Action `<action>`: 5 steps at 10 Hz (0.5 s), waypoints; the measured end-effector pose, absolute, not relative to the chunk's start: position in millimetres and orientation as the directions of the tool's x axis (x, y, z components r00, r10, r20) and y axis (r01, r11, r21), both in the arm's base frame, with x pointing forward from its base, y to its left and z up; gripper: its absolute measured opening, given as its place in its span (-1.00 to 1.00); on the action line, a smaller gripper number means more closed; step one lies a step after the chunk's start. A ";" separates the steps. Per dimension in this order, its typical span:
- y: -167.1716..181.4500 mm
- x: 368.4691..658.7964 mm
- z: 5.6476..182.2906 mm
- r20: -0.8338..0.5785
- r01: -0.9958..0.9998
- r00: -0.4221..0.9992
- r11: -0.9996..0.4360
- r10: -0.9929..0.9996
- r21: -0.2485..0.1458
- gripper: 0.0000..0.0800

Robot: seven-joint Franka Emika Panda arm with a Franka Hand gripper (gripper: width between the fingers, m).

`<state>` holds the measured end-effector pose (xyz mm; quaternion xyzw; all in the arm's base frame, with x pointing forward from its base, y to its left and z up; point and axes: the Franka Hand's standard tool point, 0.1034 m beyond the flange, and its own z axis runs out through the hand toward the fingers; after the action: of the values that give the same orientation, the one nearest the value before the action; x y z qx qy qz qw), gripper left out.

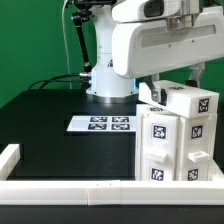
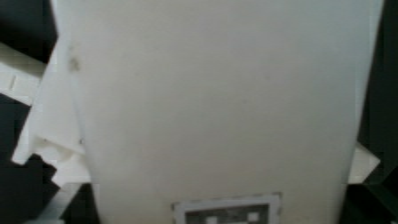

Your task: Assemble cabinet

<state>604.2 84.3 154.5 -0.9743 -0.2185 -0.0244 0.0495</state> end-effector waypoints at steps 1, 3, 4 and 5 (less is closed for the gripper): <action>84.5 604.3 154.9 0.067 0.374 0.927 -0.923 0.369 -0.090 0.39; 83.2 597.2 155.2 0.056 0.002 0.998 -0.993 -0.004 -0.116 0.39; 81.4 595.3 154.1 0.046 -0.055 0.997 -0.991 -0.061 -0.123 0.39; 82.9 594.6 154.1 0.026 -0.221 0.974 -0.966 -0.226 -0.135 0.39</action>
Offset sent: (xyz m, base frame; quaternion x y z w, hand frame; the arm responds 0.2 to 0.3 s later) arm -0.0146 -0.0062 -0.0032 0.0368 -0.0068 0.2508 0.9673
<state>594.6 82.9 154.1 -0.9912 0.1127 -0.0205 0.0659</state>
